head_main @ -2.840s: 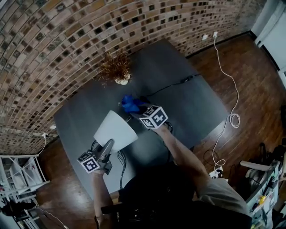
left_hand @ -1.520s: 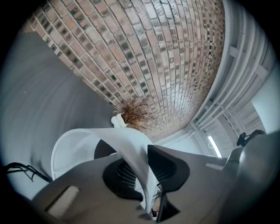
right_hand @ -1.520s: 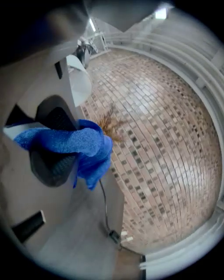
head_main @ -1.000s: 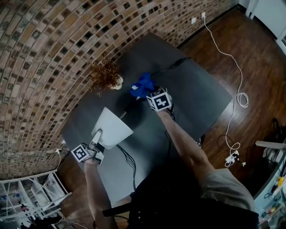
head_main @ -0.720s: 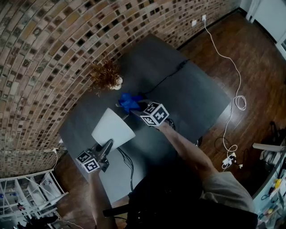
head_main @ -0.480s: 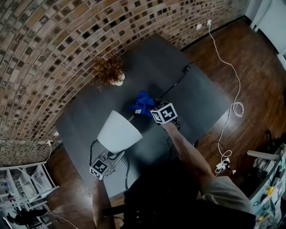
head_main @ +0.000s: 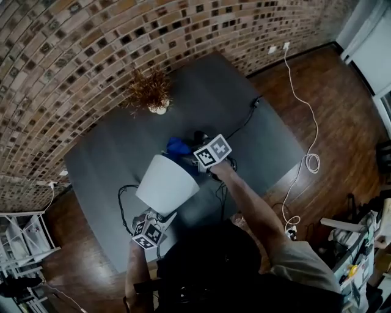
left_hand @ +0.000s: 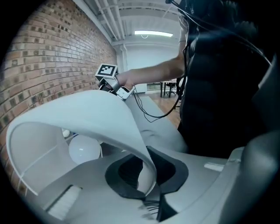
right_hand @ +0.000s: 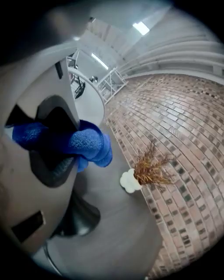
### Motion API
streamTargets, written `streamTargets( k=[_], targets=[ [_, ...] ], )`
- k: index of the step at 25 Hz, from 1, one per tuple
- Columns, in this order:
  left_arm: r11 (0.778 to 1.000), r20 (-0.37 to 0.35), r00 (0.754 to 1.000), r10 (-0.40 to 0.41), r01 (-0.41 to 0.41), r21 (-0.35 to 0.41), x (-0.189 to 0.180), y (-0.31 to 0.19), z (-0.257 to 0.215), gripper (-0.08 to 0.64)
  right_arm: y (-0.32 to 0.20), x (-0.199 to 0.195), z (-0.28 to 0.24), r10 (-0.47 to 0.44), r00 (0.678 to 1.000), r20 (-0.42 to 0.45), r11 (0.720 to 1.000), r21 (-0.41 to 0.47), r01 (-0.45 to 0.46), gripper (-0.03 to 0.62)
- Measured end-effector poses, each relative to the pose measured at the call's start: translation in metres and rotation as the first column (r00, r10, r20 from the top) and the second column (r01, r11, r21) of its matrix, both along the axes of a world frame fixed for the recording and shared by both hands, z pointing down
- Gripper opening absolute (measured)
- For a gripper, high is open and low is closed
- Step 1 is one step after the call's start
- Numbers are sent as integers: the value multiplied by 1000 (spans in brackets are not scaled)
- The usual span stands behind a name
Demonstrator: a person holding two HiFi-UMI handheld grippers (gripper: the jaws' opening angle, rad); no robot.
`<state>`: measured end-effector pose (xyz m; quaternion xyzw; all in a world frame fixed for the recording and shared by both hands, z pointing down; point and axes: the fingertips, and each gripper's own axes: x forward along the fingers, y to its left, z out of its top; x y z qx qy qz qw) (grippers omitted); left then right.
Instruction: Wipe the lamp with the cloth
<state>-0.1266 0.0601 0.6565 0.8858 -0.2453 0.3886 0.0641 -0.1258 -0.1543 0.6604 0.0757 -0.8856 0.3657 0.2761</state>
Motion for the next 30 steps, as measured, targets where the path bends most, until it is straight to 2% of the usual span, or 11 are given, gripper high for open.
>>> streamTargets(
  k=[6, 9, 11, 14, 17, 19, 20, 23, 25, 27, 30],
  targets=[
    [999, 20, 999, -32, 32, 8, 7, 4, 8, 31, -86, 86, 12, 204, 945, -256, 967, 203, -154, 100],
    [999, 17, 999, -42, 42, 11, 10, 6, 12, 37, -123, 112, -35, 374, 873, -314, 845, 503, -181, 100],
    [998, -6, 998, -65, 65, 19, 10, 6, 12, 38, -119, 90, -62, 336, 908, -252, 806, 576, -138, 100],
    [988, -150, 977, -155, 157, 2, 9, 2, 1, 43, -65, 28, -45, 63, 979, -193, 884, 465, 35, 100],
    [958, -372, 884, -284, 279, -69, 1, -1, -25, 61, -37, 21, 9, 4, 954, -298, 926, 361, 108, 100],
    [922, -532, 754, -385, 343, -180, -12, 2, -46, 107, -37, 32, 22, 47, 958, -283, 952, 304, 43, 98],
    [896, -627, 641, -442, 353, -270, -19, 3, -60, 148, -37, 36, 22, 54, 963, -265, 959, 281, 23, 100],
    [797, -808, 77, -584, 245, -552, -47, -7, -109, 296, -30, 46, 19, 44, 977, -209, 968, 252, 11, 100],
    [725, -735, -258, -627, 150, -672, -70, -19, -116, 325, -26, 52, 15, 41, 988, -149, 968, 252, -2, 100],
    [642, -617, -425, -662, 102, -760, -84, -32, -102, 309, -24, 59, 13, 52, 993, -102, 966, 256, -24, 100],
    [537, -504, -521, -689, 99, -838, -93, -53, -84, 234, -19, 66, 13, 71, 996, -49, 968, 243, -57, 100]
  ],
)
